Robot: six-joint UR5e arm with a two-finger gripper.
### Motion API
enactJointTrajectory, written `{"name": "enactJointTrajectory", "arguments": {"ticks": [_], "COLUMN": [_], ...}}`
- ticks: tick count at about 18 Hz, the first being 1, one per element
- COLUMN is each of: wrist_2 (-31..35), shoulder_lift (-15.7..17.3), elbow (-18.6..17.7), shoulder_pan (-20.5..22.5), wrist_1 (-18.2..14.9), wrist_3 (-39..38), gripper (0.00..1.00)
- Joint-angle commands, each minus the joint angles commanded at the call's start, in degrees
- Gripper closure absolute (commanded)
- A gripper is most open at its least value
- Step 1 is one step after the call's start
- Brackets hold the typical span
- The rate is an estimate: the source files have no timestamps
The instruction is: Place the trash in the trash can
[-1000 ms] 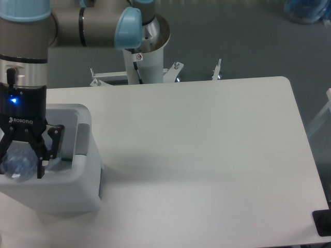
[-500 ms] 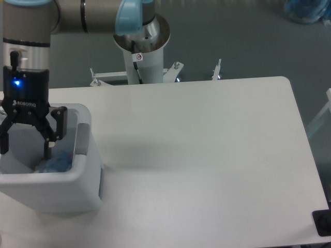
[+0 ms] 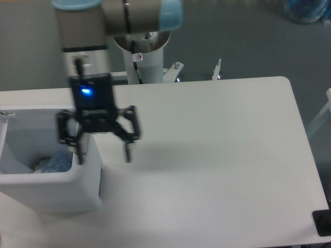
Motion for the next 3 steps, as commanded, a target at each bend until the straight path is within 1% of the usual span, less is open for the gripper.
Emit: {"name": "enactJointTrajectory", "arguments": {"ticks": [2,3], "wrist_2": [0.26,0.0], "shoulder_lift": [0.08,0.43], "elbow": [0.61,0.79], "shoulder_pan": [1.23,2.02], "wrist_1": [-0.09,-0.18], "wrist_3": [3.08,3.27], "gripper": [0.0,0.0]}}
